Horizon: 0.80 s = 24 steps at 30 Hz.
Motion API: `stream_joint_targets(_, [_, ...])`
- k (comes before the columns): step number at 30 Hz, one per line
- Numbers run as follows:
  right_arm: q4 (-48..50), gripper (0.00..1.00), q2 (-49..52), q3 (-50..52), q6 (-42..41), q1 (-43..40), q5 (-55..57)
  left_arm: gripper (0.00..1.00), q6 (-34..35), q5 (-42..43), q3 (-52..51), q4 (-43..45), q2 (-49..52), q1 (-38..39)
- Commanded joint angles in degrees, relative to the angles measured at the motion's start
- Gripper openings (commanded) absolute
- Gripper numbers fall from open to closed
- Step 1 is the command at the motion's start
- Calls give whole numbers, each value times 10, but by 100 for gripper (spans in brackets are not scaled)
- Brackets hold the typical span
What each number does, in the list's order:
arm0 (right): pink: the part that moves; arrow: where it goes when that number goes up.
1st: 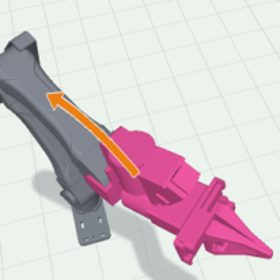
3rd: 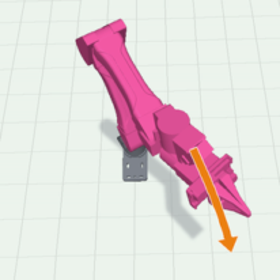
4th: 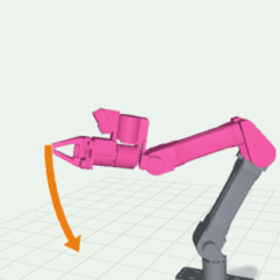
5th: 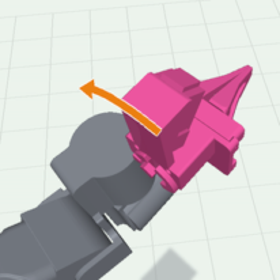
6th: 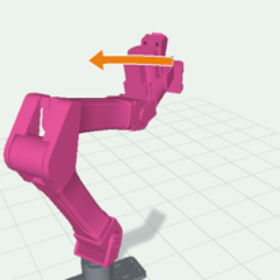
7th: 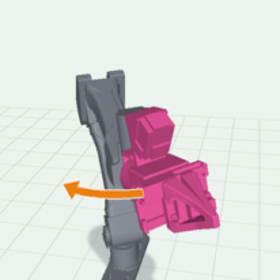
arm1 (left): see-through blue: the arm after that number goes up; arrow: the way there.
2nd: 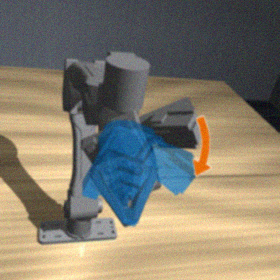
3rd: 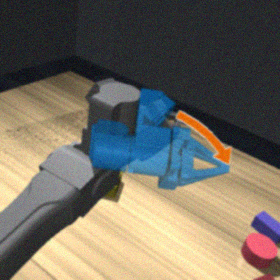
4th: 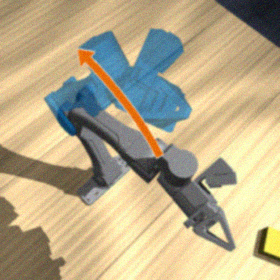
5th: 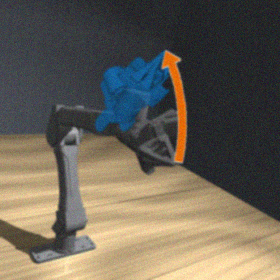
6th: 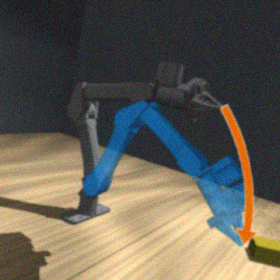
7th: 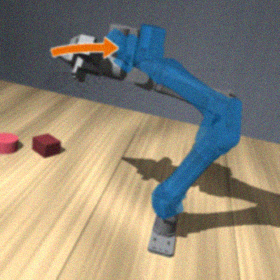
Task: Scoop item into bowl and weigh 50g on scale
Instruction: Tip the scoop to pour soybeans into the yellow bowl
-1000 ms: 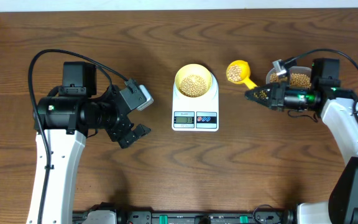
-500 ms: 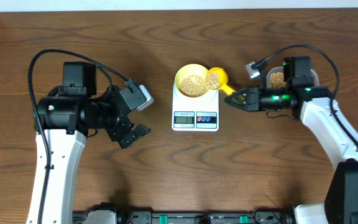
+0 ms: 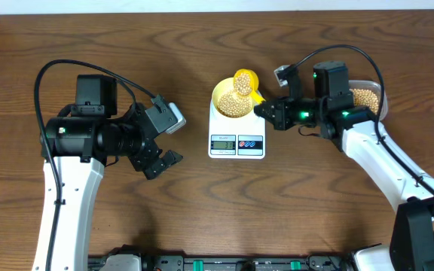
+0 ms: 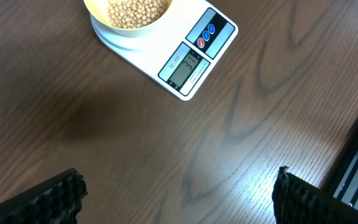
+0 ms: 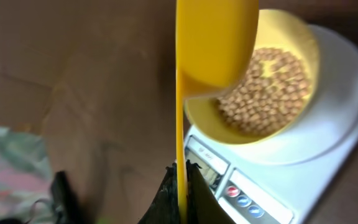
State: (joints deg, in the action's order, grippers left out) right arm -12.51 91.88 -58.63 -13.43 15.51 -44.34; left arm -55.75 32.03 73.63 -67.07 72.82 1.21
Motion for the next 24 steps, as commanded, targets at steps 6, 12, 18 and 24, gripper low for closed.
stream_joint_targets(6, [3, 1, 0, -2, -6, 21, 120, 98, -6, 5, 3, -2, 2, -3])
stream_joint_targets(12, [3, 1, 0, -2, 23, 37, 145, 98, -6, 5, 3, -2, 2, -3])
stream_joint_targets(18, [-3, 1, 0, -2, 37, 57, 178, 98, -6, 5, 3, -2, 2, -3])
stream_joint_targets(24, [-6, 1, 0, -2, 63, 70, 199, 98, -6, 5, 3, -2, 2, -3])
